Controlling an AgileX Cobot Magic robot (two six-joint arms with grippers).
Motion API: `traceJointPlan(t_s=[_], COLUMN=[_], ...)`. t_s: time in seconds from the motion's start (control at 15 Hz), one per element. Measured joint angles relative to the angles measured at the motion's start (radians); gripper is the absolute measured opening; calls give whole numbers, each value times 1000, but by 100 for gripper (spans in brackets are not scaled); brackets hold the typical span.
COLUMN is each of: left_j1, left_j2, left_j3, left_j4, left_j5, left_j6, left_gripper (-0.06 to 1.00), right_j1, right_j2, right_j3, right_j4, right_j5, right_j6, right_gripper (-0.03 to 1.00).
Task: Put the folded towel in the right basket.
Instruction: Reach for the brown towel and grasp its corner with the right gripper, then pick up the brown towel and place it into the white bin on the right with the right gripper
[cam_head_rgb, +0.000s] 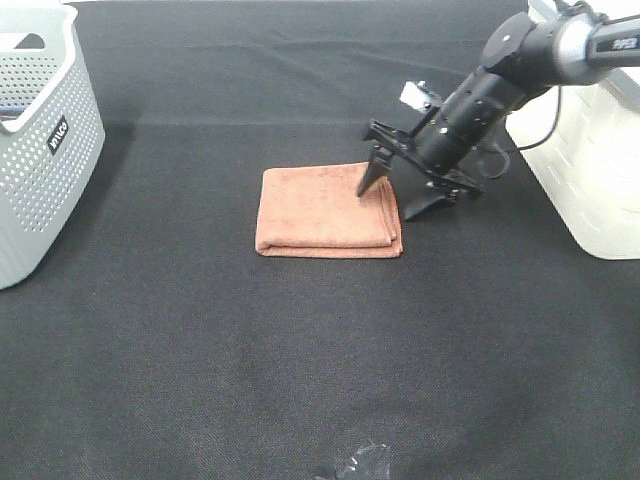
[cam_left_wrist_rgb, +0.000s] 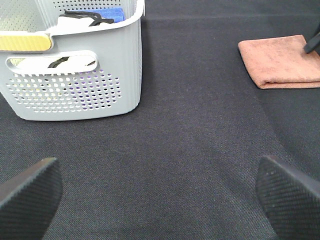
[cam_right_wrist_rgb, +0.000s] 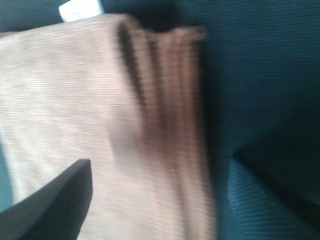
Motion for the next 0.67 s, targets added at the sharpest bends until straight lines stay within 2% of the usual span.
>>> traceJointPlan(t_s=[0.13,0.27,0.47,0.67], left_j1=[0,0,0,0], left_j2=[0,0,0,0], left_j3=[0,0,0,0], left_j4=[0,0,0,0], left_j5=[0,0,0,0], left_j6=[0,0,0,0], left_gripper=[99,99,99,99], right_j1=[42,92,111,111], right_j2=[21,34,48,48], right_j3=[-2,-2,-6,-6], right_j4=[100,152,164,163], right_j5=[-26,-82,-113,-111], right_j6=[-12,-30,-29,-31], right_gripper=[73,62,24,22])
